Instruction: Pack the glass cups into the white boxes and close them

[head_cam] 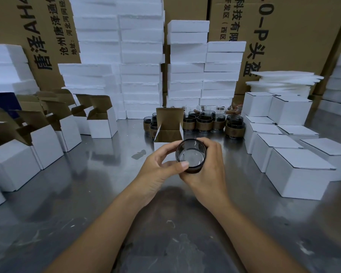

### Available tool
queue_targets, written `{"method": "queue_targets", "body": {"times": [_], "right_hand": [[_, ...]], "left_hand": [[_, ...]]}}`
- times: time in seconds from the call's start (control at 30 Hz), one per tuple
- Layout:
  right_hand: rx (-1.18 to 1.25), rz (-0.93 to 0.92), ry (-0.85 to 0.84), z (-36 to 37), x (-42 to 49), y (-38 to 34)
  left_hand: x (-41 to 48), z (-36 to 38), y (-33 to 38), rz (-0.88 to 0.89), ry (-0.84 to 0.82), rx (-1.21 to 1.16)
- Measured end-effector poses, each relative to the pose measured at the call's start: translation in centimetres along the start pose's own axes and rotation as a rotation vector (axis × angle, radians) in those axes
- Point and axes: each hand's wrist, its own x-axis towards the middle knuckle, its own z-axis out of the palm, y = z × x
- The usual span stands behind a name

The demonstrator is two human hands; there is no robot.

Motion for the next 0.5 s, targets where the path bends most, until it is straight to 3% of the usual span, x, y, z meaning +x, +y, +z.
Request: {"method": "queue_targets", "body": {"times": [0.5], "right_hand": [[0.1, 0.043, -0.059, -0.24, 0.0, -0.38]], "left_hand": [[-0.02, -0.08, 0.16, 0.018, 0.055, 0.026]]}}
